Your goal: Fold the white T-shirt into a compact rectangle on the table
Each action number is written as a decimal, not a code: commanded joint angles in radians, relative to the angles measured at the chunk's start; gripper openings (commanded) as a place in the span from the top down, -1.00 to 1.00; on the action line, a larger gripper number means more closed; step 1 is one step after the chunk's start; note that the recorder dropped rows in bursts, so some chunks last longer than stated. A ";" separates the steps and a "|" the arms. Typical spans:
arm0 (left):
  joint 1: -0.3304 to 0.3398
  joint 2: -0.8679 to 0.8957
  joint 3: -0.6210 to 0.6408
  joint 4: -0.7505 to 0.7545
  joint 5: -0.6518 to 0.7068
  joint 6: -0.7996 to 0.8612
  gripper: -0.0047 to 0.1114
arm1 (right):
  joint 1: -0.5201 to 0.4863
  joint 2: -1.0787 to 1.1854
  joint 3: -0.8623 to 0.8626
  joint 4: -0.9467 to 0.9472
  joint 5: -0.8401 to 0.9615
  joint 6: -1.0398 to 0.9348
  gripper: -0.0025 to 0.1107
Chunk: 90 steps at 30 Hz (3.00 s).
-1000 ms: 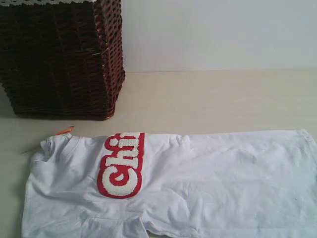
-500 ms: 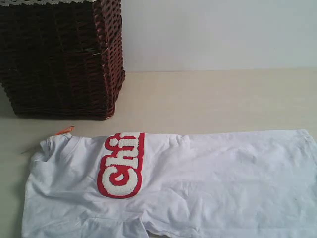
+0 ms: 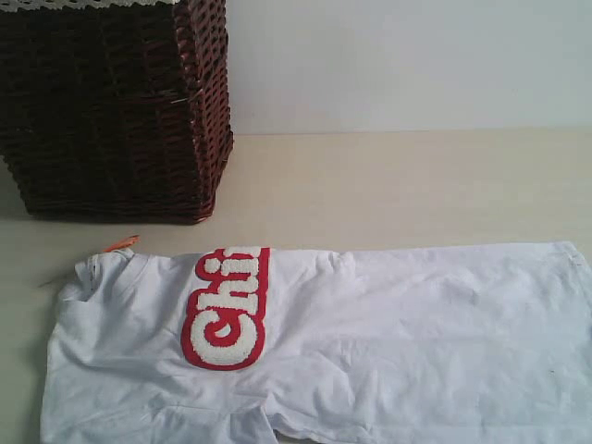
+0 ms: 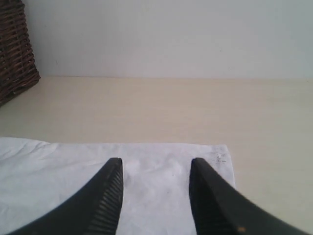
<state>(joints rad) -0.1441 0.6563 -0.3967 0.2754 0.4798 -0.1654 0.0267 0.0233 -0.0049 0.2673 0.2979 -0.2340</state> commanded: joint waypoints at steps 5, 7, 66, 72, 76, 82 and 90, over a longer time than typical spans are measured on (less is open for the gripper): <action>0.004 -0.004 0.001 -0.008 -0.011 0.002 0.92 | -0.004 0.003 0.005 -0.060 -0.025 -0.071 0.19; 0.004 -0.004 0.001 -0.008 -0.011 0.004 0.92 | -0.004 0.003 0.005 -0.063 -0.029 -0.078 0.19; 0.004 -0.004 0.001 -0.002 -0.020 0.016 0.92 | -0.004 0.003 0.005 0.405 -0.450 0.255 0.96; 0.004 -0.004 0.001 -0.002 -0.048 0.016 0.92 | -0.004 0.003 0.005 0.475 -0.161 0.329 0.96; 0.004 -0.004 0.001 -0.002 -0.048 0.016 0.92 | -0.004 0.003 0.005 -0.075 -0.003 0.164 0.96; 0.004 0.105 0.052 -0.004 -0.130 0.002 0.92 | -0.004 0.003 0.005 -0.198 0.006 0.298 0.96; -0.045 0.316 0.047 -0.287 -0.185 0.109 0.92 | -0.004 0.003 0.005 -0.197 0.006 0.298 0.96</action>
<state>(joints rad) -0.1509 0.9423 -0.3356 0.0850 0.2879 -0.1292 0.0267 0.0233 -0.0049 0.0797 0.3040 0.0642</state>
